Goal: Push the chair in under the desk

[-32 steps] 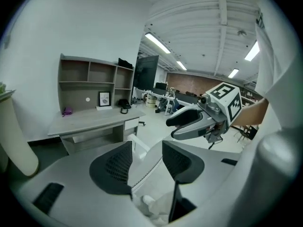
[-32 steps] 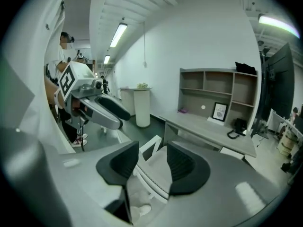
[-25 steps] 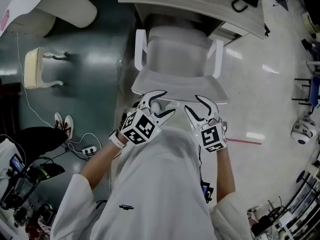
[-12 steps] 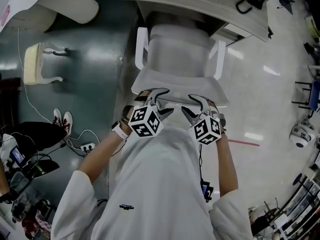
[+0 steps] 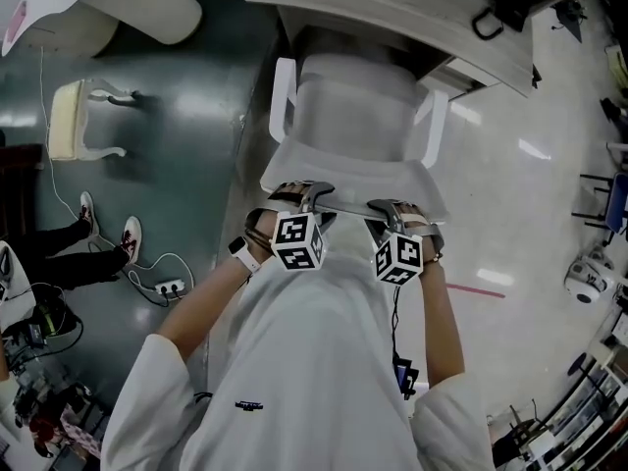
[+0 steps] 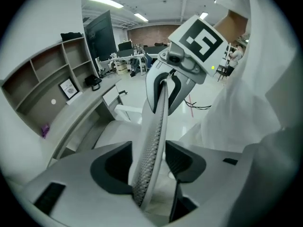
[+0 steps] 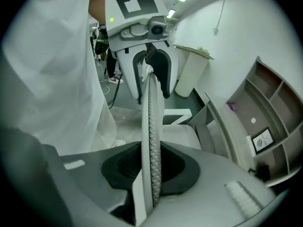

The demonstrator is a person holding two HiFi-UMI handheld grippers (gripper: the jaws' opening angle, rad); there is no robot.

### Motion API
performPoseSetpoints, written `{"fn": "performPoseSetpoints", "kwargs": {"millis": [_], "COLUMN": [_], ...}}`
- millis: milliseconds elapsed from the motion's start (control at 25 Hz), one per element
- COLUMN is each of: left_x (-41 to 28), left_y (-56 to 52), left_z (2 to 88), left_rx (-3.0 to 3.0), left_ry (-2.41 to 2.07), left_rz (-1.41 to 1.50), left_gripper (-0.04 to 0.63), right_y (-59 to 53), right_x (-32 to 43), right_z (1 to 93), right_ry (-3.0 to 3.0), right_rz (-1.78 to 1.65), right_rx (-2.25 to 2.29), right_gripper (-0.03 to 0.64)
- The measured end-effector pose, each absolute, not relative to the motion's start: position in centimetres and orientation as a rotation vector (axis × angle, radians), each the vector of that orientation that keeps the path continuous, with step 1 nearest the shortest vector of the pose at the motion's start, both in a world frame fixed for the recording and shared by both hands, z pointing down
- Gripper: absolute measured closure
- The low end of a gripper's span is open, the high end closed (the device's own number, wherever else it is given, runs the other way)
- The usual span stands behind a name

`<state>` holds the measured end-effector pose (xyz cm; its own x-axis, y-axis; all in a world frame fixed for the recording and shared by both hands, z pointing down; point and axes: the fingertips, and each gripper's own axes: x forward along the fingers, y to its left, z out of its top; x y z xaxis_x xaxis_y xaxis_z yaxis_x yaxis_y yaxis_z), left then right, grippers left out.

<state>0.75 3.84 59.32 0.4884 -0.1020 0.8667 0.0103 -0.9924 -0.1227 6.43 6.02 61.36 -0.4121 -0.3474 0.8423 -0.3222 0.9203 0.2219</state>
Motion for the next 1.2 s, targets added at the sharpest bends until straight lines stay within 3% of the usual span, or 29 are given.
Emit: {"fn": "performPoseSetpoints", "kwargs": {"millis": [40,240,1200], "left_x": [0.7,0.7,0.4], "left_y": [3.8,4.4,4.0], "left_z": [59.7,61.3,60.0], "left_rx": [-2.573,-2.437,-2.457], "left_ry": [0.072,-0.078,0.017], "left_rz": [-1.546,-1.581,-1.728], "left_gripper": [0.395,0.482,0.463], "right_y": [6.1,6.0,6.2], "right_x": [6.4,6.6,6.9], "right_z": [61.4,61.7,61.8], "right_ry": [-2.043,-2.049,-1.855], "right_rz": [-0.022,-0.038,0.065], "right_rx": [0.479,0.491,0.425], "right_gripper": [0.528,0.531,0.530]}}
